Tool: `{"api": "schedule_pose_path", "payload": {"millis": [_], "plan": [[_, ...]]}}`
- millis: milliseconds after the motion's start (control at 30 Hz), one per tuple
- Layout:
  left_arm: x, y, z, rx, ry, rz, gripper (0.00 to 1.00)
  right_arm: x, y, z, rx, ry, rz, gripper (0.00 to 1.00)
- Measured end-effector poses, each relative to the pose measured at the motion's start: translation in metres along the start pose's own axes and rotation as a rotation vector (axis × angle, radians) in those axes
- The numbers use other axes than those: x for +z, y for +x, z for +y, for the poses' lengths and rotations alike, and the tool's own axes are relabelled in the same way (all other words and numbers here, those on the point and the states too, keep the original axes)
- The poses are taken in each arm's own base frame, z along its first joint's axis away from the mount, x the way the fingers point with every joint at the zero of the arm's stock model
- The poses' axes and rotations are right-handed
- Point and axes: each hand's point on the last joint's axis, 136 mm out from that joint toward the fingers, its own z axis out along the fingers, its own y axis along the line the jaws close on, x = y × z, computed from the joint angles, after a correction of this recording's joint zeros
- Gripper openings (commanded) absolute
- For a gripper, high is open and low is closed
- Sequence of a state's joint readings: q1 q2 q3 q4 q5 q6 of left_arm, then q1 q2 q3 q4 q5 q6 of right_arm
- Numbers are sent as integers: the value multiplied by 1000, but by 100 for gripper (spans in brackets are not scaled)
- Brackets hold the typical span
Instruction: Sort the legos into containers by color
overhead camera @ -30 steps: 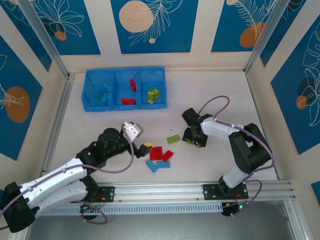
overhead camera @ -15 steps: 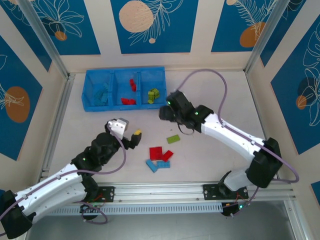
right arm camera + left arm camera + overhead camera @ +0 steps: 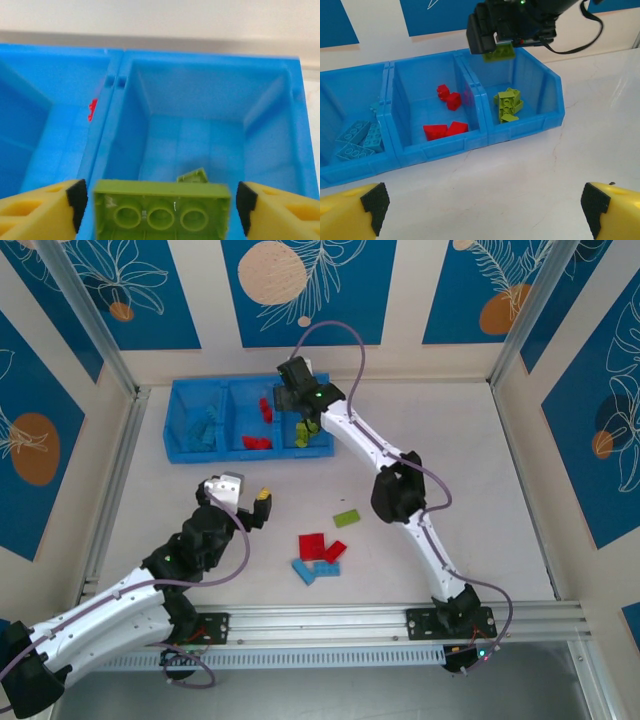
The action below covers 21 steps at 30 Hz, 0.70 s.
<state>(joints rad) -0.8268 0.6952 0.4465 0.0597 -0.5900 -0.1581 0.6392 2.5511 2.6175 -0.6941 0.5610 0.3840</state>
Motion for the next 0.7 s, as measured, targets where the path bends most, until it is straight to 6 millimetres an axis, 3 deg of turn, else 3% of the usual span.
{"api": "schedule_pose_path", "payload": {"millis": [167,300,367,500,600,700], "plan": [[1,1,1,5,-8,3,100,-8,-6,-1,-58,-13,12,90],[5,8,-1,20,-12,27,100,-41,-4,11,-110,-39,40,90],[8,13,-2,32,-14,45,100,-71,-2,17,-133,-63,64,90],[15,24,-4,65,-18,86,100,-149,15,18,-171,-130,114,89],[21,33,-12,93,8,146,100,-211,47,4,-187,-182,143,89],[31,33,-35,110,95,245,100,-259,93,-18,-166,-243,181,89]]}}
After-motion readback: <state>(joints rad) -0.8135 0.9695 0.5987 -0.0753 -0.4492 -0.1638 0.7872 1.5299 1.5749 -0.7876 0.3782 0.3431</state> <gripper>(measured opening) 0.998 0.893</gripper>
